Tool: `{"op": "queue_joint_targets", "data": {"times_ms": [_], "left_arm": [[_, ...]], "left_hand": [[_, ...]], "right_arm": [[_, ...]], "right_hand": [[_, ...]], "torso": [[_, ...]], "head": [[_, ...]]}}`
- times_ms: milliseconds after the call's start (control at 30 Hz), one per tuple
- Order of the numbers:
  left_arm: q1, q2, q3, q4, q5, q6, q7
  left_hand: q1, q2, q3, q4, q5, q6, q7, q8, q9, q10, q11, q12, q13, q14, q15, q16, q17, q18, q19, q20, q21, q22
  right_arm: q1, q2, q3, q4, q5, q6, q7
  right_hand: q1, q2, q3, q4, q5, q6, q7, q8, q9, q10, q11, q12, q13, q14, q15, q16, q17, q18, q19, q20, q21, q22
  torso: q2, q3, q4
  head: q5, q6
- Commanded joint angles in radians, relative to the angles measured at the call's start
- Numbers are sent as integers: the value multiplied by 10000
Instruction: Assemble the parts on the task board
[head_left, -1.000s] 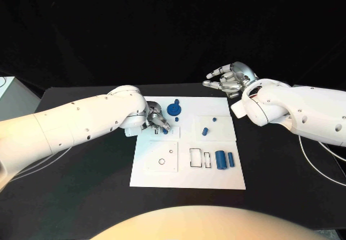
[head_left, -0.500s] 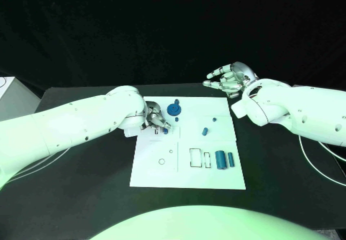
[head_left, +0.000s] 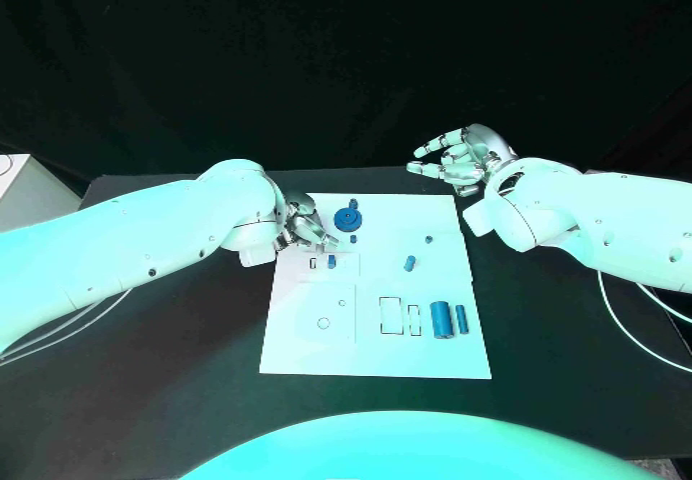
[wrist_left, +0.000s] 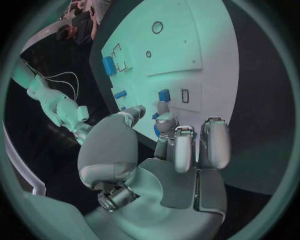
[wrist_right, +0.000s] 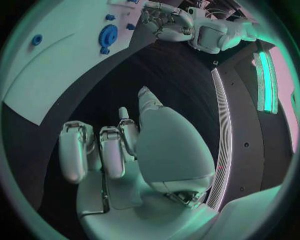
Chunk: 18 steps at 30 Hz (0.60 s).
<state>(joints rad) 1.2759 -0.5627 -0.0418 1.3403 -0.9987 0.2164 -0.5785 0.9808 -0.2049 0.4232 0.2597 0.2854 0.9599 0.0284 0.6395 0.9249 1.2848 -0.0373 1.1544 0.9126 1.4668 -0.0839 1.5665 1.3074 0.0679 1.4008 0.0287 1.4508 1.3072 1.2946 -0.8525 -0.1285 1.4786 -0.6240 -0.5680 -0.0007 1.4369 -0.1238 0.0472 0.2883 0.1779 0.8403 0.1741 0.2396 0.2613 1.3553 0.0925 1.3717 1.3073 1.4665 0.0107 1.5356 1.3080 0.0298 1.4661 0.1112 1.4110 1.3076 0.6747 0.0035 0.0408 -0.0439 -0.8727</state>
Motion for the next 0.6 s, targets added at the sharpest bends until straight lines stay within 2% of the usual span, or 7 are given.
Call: {"op": "queue_joint_targets", "data": {"times_ms": [33, 100, 133, 167, 300, 333, 600], "left_arm": [[121, -147, 147, 148, 60, 137, -114], [216, -233, 261, 153, 271, 205, -109], [275, -271, 321, 121, 407, 234, -94], [313, -290, 354, 87, 484, 245, -76], [535, -304, 493, -372, 785, 178, 116], [579, -271, 513, -554, 812, 143, 172], [712, 117, 569, -1653, 127, 117, 354]], "left_hand": [[246, 27, -89, 45, 2, -79, 56, -73, 20, -133, 48, -132, -140, 1040, -17, 43, 2634, -57, -51, -18, -86, -84], [402, 25, -141, 76, 18, -187, 108, -131, 28, -290, 88, -277, -331, 1011, 20, -4, 2551, -25, -156, 2, -168, -233], [656, 62, -130, 99, 78, -603, 256, -423, -74, -684, 213, -642, -796, 872, 108, -225, 2175, 56, -426, 48, -375, -614], [665, 64, -133, 103, 78, -610, 264, -434, -81, -696, 220, -649, -805, 870, 114, -228, 2171, 57, -431, 53, -379, -620], [1088, 174, -218, 237, 109, -999, 568, -1035, -475, -1120, 489, -866, -1118, 755, 355, -390, 1911, 122, -660, 248, -577, -915], [1132, 179, -258, 256, 108, -1075, 628, -1180, -588, -1141, 540, -849, -1117, 753, 399, -392, 1907, 124, -665, 288, -587, -923], [1191, 214, -306, 268, 121, -1099, 679, -1311, -709, -1151, 587, -810, -1098, 762, 445, -379, 1926, 117, -632, 333, -568, -878]], "right_arm": [[-10, -5, 1, -34, -44, 99, 116], [-10, -9, 1, -53, -41, 101, 115], [-10, -11, 1, -62, -39, 101, 114], [-10, -12, 1, -68, -39, 102, 113], [-11, -14, 1, -97, -36, 103, 111], [-11, -15, 1, -100, -35, 103, 112], [-11, -9, 1, -93, -35, 113, 113]], "right_hand": [[-81, 15, 39, 14, 49, -79, 15, 52, 4, -67, -17, -48, 514, 820, 15, -47, 1832, 87, 400, 10, -33, 1554], [-81, 15, 39, 14, 49, -79, 15, 52, 4, -67, -17, -48, 514, 820, 15, -47, 1832, 87, 400, 10, -33, 1554], [-81, 15, 39, 14, 49, -79, 15, 52, 4, -67, -17, -48, 514, 820, 15, -47, 1832, 87, 400, 10, -33, 1554], [-81, 15, 39, 14, 49, -79, 15, 52, 4, -67, -17, -48, 514, 820, 15, -47, 1832, 87, 400, 10, -33, 1554], [-81, 15, 39, 14, 49, -79, 15, 52, 4, -67, -17, -48, 514, 820, 15, -47, 1832, 87, 400, 10, -33, 1554], [-81, 15, 39, 14, 49, -79, 15, 52, 4, -67, -17, -48, 514, 820, 15, -47, 1832, 87, 400, 10, -33, 1554], [-101, 18, 37, 14, 51, -85, 15, 57, 4, -64, -16, -44, 515, 816, 16, -53, 1822, 86, 401, 10, -31, 1556]], "torso": [[28, 3, -18], [30, -1, -17], [30, -1, -13], [32, 0, -12], [35, 2, 5], [36, -1, 5], [75, -18, -20]], "head": [[18, 1], [28, 1], [36, 3], [46, 21], [75, 128], [85, 147], [160, 289]]}}
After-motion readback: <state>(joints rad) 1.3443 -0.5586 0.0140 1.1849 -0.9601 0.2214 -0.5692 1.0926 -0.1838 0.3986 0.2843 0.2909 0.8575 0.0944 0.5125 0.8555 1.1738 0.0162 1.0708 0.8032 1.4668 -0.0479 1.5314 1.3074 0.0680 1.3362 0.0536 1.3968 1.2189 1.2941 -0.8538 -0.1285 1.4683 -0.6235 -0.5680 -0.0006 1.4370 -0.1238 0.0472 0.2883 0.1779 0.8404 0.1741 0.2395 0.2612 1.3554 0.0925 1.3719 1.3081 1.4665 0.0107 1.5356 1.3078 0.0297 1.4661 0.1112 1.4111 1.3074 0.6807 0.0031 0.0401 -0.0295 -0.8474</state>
